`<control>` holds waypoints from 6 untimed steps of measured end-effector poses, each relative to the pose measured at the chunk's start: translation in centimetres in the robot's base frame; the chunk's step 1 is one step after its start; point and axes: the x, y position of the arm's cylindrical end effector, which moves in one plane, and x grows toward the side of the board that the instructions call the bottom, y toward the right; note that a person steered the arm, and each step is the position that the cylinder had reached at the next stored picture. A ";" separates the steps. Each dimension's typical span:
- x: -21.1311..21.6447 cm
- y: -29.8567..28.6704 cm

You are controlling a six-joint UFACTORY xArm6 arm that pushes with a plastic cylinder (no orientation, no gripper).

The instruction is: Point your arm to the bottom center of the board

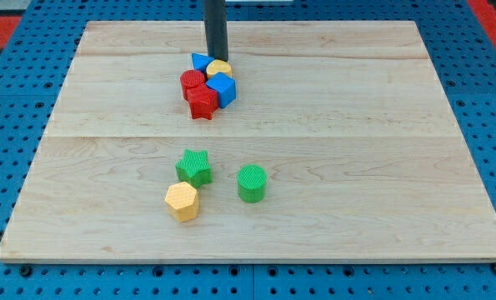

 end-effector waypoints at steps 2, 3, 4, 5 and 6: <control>4.1 8.4; 13.7 11.1; 21.5 16.8; 26.9 15.9; 30.7 13.3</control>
